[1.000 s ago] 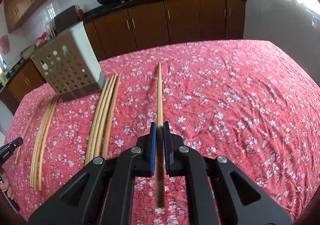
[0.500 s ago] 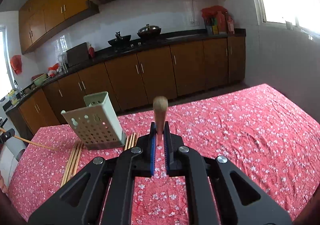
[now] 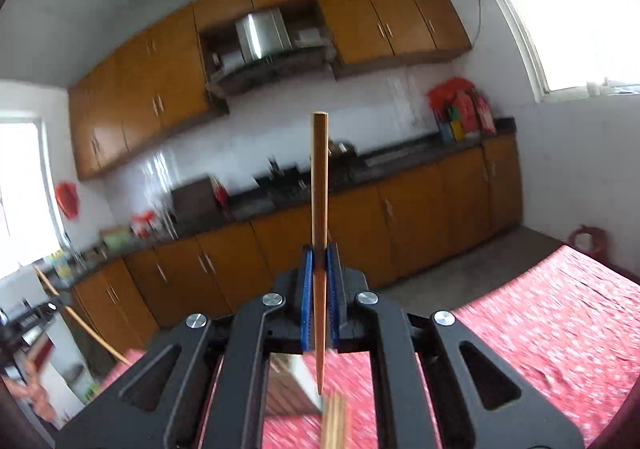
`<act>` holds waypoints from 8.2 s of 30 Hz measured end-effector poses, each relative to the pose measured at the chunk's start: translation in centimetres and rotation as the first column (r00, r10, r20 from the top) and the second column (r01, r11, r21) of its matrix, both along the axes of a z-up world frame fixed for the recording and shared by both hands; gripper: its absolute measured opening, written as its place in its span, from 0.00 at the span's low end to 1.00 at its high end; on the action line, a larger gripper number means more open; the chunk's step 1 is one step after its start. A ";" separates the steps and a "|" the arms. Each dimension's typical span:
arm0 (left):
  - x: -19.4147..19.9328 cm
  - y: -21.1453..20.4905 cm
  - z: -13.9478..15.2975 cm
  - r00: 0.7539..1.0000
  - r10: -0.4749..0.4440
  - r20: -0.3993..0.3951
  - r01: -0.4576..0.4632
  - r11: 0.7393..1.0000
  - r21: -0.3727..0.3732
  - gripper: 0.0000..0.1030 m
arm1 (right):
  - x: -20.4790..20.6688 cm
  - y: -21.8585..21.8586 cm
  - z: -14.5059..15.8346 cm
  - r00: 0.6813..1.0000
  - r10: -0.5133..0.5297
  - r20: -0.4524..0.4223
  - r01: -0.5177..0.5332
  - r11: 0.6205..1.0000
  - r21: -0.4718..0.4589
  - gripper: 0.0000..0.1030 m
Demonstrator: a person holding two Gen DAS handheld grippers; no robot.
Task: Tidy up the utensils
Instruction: 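Carry both chopsticks over the beige holder and open both tools to drop them in, then move the left tool to a chopstick while the right tool moves to another chopstick, then close the left tool on its chopstick while the right tool grips its chopstick, then lift both chopsticks over the beige holder and open both tools to drop them in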
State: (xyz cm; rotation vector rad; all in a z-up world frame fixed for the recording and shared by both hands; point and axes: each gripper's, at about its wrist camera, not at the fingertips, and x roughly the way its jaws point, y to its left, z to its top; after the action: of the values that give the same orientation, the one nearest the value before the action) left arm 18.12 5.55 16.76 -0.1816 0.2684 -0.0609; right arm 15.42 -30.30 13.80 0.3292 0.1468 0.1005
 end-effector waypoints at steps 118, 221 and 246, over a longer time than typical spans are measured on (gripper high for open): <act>1.4 2.8 -26.9 0.804 0.044 -0.592 -0.005 0.998 0.068 0.10 | 3.0 1.8 -24.2 0.743 -0.028 -0.668 -0.124 0.976 -0.179 0.09; -2.3 2.6 -22.3 0.871 0.059 -0.488 -0.015 0.996 0.093 0.07 | 0.5 0.0 -23.0 0.761 -0.025 -0.648 -0.130 0.973 -0.190 0.07; -2.4 2.8 -9.5 0.978 0.011 -0.209 0.001 0.998 0.059 0.07 | -1.8 -0.7 -10.9 0.953 -0.015 -0.304 -0.026 0.991 -0.129 0.07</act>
State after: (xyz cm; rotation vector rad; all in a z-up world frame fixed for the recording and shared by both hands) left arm 15.76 8.38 7.27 -0.1298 0.4797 -0.0290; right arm 13.58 -31.00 2.86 0.2105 0.4586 0.0448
